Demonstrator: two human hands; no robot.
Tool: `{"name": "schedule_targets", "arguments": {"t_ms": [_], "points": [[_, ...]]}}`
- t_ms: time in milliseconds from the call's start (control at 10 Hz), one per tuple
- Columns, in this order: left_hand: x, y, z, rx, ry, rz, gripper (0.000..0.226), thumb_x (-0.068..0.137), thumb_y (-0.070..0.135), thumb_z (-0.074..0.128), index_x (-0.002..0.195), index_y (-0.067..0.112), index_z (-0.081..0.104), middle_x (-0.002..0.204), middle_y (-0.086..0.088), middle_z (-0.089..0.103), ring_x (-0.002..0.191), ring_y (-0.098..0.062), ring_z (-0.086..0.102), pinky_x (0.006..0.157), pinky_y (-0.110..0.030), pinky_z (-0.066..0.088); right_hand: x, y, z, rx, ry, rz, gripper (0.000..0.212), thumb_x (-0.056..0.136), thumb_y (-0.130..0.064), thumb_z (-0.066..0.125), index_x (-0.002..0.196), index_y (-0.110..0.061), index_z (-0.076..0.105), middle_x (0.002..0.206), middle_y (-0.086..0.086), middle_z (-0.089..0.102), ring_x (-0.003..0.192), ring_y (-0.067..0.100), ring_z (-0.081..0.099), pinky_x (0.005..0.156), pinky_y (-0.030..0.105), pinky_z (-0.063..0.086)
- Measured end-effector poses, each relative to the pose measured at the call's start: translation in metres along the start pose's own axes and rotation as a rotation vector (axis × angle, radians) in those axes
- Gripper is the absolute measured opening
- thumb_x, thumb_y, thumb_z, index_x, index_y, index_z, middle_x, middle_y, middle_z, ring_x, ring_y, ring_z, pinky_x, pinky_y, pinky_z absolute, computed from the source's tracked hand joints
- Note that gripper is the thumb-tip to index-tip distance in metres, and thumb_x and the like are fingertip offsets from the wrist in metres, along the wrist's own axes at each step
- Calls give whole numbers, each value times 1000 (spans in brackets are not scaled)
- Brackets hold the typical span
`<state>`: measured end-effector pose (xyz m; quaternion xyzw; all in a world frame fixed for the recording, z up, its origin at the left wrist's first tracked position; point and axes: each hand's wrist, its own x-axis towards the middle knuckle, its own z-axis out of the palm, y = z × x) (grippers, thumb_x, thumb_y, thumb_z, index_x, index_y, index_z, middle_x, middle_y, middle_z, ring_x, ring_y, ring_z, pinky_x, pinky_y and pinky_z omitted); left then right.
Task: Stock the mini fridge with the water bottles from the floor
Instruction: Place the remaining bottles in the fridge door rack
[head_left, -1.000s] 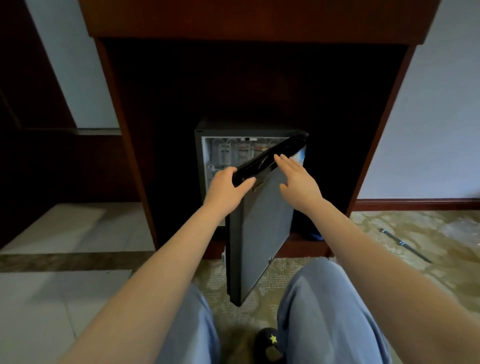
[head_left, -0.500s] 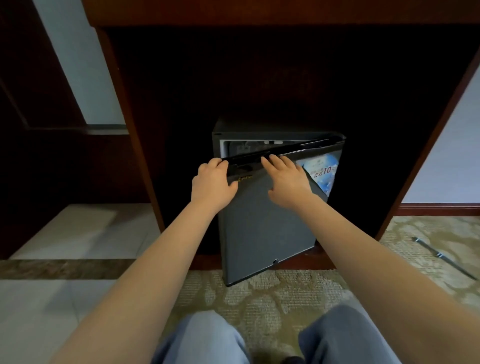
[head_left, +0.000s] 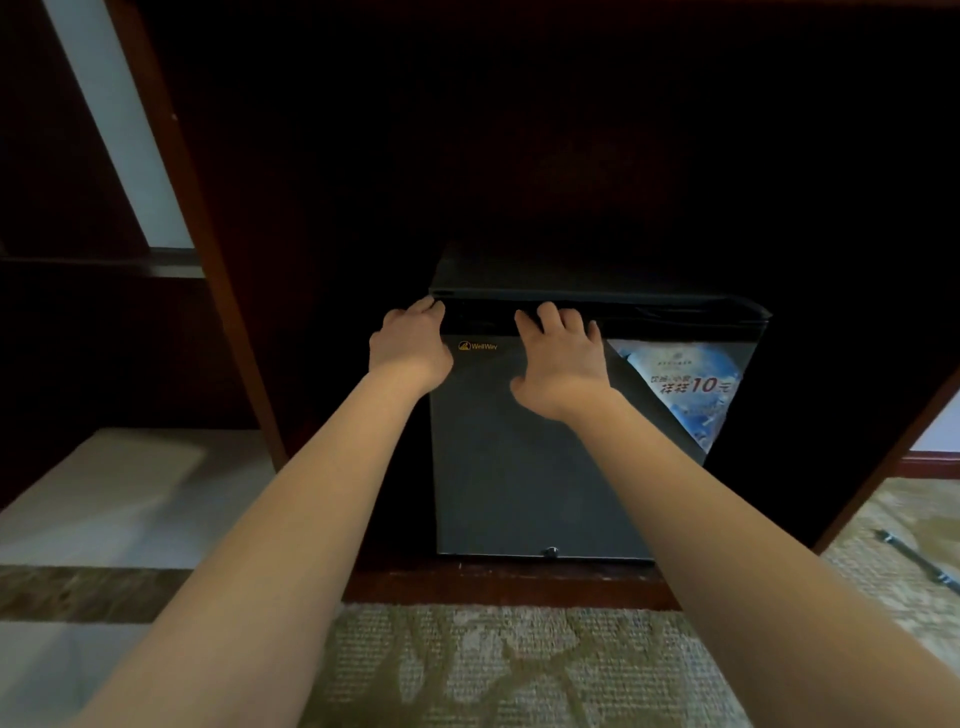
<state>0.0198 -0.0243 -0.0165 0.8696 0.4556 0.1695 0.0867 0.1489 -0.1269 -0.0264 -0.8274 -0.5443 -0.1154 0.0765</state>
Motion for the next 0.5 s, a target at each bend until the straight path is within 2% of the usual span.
{"name": "schedule_targets", "arguments": {"t_ms": [200, 300, 400, 500], "points": [[10, -12, 8, -86, 49, 50, 60, 93, 10, 40, 150, 24, 23, 158, 11, 16, 143, -24, 21, 112, -44, 31, 5, 4, 7, 3, 43, -17, 81, 87, -37, 58, 152, -18, 14, 149, 5, 21, 138, 29, 19, 118, 47, 13], [6, -9, 2, -21, -19, 35, 65, 93, 16, 43, 152, 24, 15, 159, 10, 9, 144, -25, 17, 111, -46, 31, 3, 2, 2, 5, 16, -11, 84, 86, -37, 58, 153, -19, 10, 150, 5, 19, 140, 29, 16, 119, 47, 13], [1, 1, -10, 121, -158, -15, 77, 93, 28, 49, 153, 23, 2, 160, 7, -5, 146, -28, 6, 113, -49, 27, 0, -1, -3, -1, -81, 0, 88, 86, -35, 59, 153, -20, 4, 153, 5, 13, 144, 29, 9, 119, 48, 13], [-12, 9, -18, 83, -220, -52, 85, 90, 35, 56, 152, 22, -2, 159, 4, -12, 146, -30, 1, 115, -49, 23, 0, -3, -21, 38, -217, 17, 86, 88, -29, 57, 153, -20, 2, 159, 5, 3, 147, 27, -1, 119, 47, 14]]}}
